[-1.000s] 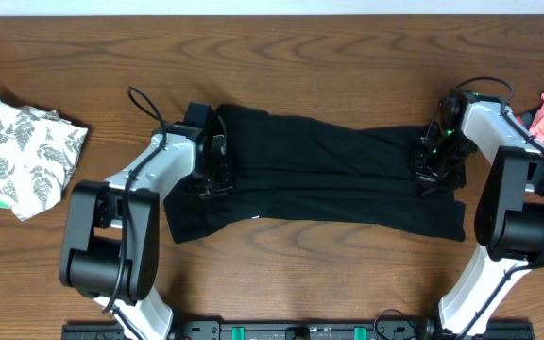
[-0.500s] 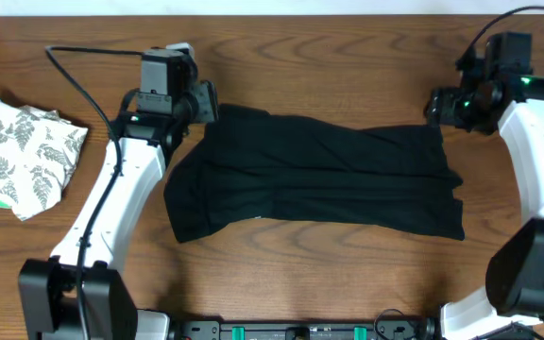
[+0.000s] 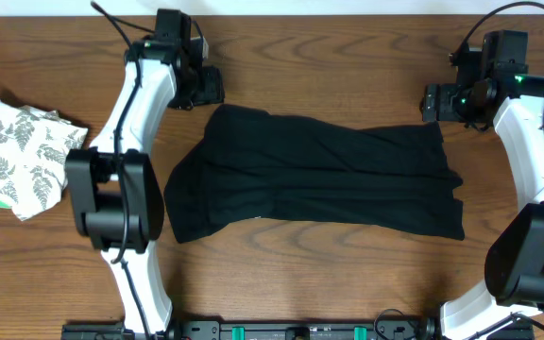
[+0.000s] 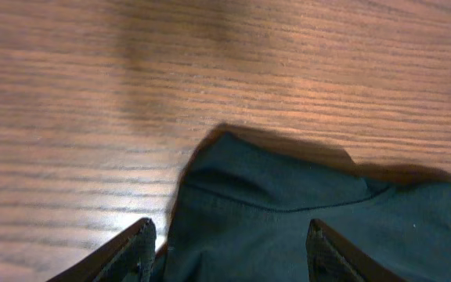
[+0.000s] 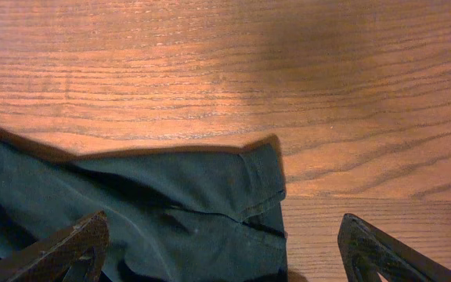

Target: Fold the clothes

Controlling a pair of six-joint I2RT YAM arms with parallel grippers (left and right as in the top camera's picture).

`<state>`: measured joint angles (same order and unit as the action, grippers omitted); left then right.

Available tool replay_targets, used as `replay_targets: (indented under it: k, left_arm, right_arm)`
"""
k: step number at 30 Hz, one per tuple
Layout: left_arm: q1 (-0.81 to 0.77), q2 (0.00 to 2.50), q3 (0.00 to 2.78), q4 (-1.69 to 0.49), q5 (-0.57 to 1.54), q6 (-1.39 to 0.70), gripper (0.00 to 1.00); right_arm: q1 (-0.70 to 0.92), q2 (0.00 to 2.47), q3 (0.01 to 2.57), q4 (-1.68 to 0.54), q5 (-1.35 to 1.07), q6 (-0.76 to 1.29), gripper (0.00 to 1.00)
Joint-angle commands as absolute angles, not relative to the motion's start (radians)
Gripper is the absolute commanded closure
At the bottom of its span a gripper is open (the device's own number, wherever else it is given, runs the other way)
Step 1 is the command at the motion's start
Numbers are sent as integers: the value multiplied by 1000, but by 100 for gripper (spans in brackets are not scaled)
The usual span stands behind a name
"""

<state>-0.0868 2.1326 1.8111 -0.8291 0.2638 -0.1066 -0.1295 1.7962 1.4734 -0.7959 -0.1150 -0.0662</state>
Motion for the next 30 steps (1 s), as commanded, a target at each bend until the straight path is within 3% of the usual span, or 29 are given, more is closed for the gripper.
replay_targets:
  k: [1,17,27,30]
  left_arm:
    - [-70,2207,1872,-856,331,-70,38]
    - [-70,2334,1871,-826,333,-19,37]
    - [-80,2334,1868,-879,438,-19,38]
    - [-82,2334,1868,-886,438,-19,44]
  right_arm:
    - [-133,1803,1472,-798,-125,-92,8]
    - [-131,1803,1472,-859,-131,-91,12]
    - [-131,1803,1472,-865,-132,-83,16]
    - [-131,1803,1472,-868,-131,-83,17]
